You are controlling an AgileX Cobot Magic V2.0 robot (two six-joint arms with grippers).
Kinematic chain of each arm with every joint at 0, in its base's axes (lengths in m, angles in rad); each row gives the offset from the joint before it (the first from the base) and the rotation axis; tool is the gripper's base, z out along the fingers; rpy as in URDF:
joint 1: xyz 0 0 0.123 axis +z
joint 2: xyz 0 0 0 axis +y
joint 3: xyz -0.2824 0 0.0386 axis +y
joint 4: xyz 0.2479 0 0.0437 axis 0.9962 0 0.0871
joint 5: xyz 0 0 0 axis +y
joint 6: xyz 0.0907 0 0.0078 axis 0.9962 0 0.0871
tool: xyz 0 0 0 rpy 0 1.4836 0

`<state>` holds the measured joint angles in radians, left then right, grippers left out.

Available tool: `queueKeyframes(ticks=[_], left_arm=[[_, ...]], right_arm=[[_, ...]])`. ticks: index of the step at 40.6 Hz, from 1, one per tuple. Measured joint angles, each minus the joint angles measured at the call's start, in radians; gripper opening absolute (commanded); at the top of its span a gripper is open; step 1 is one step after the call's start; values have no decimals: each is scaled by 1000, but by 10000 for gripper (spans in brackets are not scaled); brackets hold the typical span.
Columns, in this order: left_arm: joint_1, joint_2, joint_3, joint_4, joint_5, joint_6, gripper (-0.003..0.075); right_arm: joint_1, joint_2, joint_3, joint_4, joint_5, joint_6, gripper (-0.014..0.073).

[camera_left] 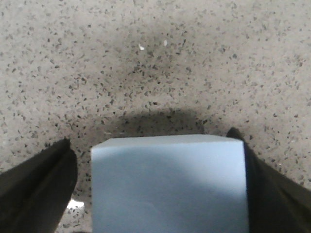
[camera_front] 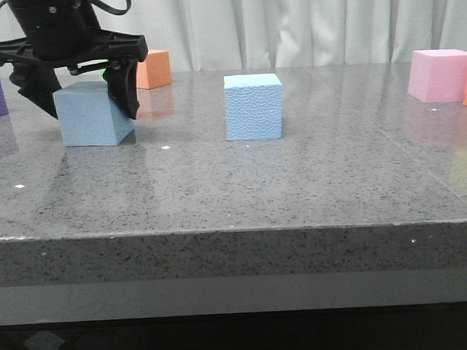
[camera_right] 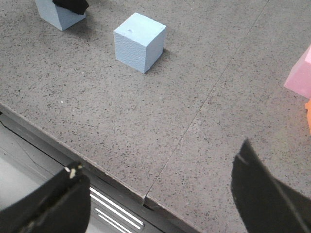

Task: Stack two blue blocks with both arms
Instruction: 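Lower the left gripper onto the other light-blue cube and close, then lift the held light-blue cube with the left gripper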

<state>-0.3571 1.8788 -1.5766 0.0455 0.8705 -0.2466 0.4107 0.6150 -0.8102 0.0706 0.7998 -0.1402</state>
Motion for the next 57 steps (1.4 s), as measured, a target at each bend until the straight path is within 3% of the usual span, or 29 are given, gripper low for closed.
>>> queueKeyframes(ticks=[16, 30, 42, 51, 57], left_arm=[[-1, 2, 0, -8, -2, -4, 365], [-1, 4, -21, -13, -3, 18, 274], [-1, 8, -227, -174, 76, 337, 273], [-16, 8, -354, -407, 87, 791, 273], [-74, 8, -381, -461, 90, 1088, 274]], right_arm=[[0, 0, 0, 0, 0, 0, 602], [0, 0, 0, 0, 0, 0, 602], [0, 0, 0, 0, 0, 0, 602], [0, 0, 0, 0, 0, 0, 602], [0, 0, 0, 0, 2, 0, 602]])
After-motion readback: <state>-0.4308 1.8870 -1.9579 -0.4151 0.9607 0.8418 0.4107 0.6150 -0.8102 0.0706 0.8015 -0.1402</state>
